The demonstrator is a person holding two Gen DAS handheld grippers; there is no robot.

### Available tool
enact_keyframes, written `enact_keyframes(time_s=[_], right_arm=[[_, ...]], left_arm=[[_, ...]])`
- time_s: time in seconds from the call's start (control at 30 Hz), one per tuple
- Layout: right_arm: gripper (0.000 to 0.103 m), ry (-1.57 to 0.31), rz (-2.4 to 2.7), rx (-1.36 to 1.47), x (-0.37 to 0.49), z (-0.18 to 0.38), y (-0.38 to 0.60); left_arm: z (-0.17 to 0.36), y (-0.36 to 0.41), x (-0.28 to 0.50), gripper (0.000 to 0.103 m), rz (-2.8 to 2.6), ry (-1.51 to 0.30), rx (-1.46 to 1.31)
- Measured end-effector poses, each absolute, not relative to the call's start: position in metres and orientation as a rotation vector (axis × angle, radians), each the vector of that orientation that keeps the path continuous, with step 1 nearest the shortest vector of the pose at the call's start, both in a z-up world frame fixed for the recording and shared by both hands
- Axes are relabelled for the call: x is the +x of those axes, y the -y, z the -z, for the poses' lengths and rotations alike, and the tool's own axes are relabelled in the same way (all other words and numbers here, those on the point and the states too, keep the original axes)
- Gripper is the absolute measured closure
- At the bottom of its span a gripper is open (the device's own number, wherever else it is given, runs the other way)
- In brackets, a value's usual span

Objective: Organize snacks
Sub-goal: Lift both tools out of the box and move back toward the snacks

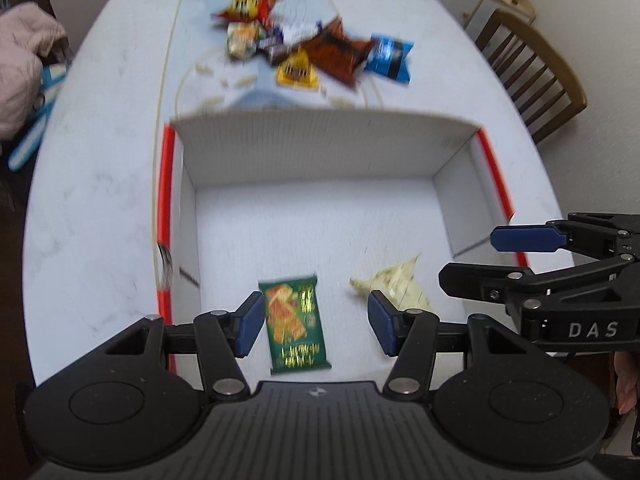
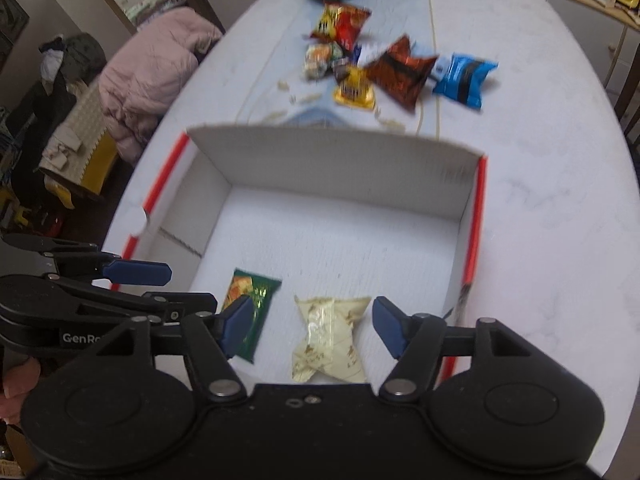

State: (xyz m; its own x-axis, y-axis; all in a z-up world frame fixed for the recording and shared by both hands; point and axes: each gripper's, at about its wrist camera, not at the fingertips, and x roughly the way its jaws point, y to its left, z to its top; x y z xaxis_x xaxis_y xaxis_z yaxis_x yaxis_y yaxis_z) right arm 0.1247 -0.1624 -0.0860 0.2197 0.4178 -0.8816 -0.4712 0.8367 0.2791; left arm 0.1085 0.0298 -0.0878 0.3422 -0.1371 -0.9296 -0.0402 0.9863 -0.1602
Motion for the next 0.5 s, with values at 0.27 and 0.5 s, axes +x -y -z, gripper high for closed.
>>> enact_keyframes(time_s=[0.27, 0.5], right_arm=[[0.023, -1.091, -0.600, -0.035, 0.148, 0.052, 0.174], [0.019, -1.003, -0.594, -0.035, 0.176, 0.029, 0.182]], left_arm=[[0.048, -0.031, 0.124, 0.042, 0.047, -1.093, -0.155], [0.019, -0.038, 0.144, 0.037, -0.002, -0.976, -0.154]])
